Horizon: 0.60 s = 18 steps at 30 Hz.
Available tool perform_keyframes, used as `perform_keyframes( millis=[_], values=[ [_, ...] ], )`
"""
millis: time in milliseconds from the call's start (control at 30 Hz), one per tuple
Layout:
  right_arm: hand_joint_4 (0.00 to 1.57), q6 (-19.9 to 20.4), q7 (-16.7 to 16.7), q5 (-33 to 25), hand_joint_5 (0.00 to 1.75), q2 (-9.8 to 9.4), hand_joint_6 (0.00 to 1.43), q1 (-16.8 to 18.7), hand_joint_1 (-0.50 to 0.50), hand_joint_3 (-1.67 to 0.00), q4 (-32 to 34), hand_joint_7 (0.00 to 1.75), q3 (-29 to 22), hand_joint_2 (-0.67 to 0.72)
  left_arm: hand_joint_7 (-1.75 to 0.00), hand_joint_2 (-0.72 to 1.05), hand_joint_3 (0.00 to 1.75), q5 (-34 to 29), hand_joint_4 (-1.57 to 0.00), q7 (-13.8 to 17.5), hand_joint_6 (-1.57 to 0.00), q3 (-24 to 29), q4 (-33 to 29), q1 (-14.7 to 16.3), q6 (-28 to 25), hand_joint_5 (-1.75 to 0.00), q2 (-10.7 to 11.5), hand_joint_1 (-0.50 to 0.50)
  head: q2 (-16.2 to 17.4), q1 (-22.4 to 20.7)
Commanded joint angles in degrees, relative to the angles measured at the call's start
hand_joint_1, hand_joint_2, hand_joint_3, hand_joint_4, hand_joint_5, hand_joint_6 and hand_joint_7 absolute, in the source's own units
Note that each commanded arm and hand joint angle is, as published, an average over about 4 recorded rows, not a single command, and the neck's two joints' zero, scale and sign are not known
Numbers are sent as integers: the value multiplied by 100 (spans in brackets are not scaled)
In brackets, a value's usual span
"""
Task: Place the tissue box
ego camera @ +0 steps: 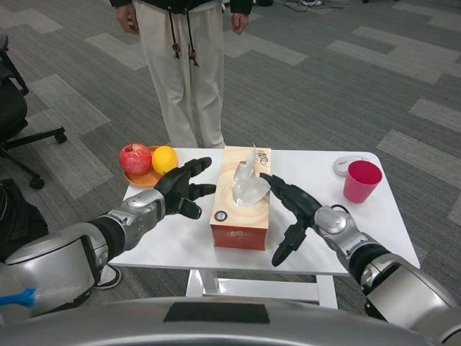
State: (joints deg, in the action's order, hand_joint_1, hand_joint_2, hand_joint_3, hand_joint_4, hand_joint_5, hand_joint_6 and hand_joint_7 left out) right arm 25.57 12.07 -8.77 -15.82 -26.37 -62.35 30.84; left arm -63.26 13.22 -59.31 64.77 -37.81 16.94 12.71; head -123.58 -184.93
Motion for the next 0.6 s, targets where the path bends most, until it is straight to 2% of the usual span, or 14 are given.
perform_keyframes(
  millis=[33,333,467,600],
  values=[
    [0,42,-31,9,10,-29,0,-70,-8,-16,1,0,-183,15,-21,-55,7,-20,0,32,0,108,27,-84,-33,-82,47,50,0,-8],
    [0,53,-7,24,10,-101,0,-4,-10,-16,65,0,-491,15,-21,-55,4,-15,0,102,0,420,-74,28,-33,-82,148,50,-11,-8],
    [0,53,-2,33,10,-132,0,31,-8,-16,70,0,-667,15,-21,-55,9,2,0,115,0,653,-136,102,-29,-82,206,50,-11,-8],
    [0,62,6,42,10,-167,0,97,-11,-16,118,0,-926,15,-21,-55,9,51,0,146,0,969,-197,164,-20,-82,289,50,-26,-28]
  ],
)
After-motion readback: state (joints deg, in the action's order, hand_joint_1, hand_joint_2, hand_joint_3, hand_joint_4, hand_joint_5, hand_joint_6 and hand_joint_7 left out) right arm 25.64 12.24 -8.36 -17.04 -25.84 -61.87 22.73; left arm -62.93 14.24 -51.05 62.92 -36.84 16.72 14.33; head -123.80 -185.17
